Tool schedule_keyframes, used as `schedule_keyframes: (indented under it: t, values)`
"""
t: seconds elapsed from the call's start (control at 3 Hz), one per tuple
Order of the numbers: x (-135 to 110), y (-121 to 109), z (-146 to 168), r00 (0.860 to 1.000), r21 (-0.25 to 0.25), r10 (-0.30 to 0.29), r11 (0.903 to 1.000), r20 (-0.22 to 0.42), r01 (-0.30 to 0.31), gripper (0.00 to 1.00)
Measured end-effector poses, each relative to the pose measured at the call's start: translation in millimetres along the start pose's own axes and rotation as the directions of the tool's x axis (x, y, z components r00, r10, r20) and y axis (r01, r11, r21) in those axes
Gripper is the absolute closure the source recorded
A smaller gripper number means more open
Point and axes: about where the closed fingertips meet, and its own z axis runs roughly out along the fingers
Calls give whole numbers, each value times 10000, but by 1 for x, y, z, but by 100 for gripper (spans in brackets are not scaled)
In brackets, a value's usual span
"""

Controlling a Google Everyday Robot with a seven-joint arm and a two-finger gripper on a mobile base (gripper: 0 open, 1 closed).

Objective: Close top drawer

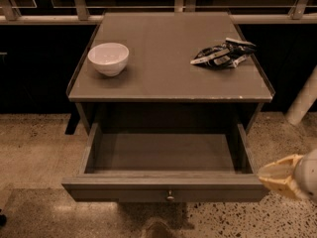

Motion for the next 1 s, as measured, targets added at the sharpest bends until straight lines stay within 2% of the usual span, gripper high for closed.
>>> schedule_keyframes:
  t: [0.33,0.67,1.0]
  values:
    - [47,8,32,9935,247,1103,9935,297,-1110,100]
    - [82,11,68,9789,242,1992,9794,453,-2004,100]
    - [102,10,108,9645,-129,2591,9659,518,-2587,100]
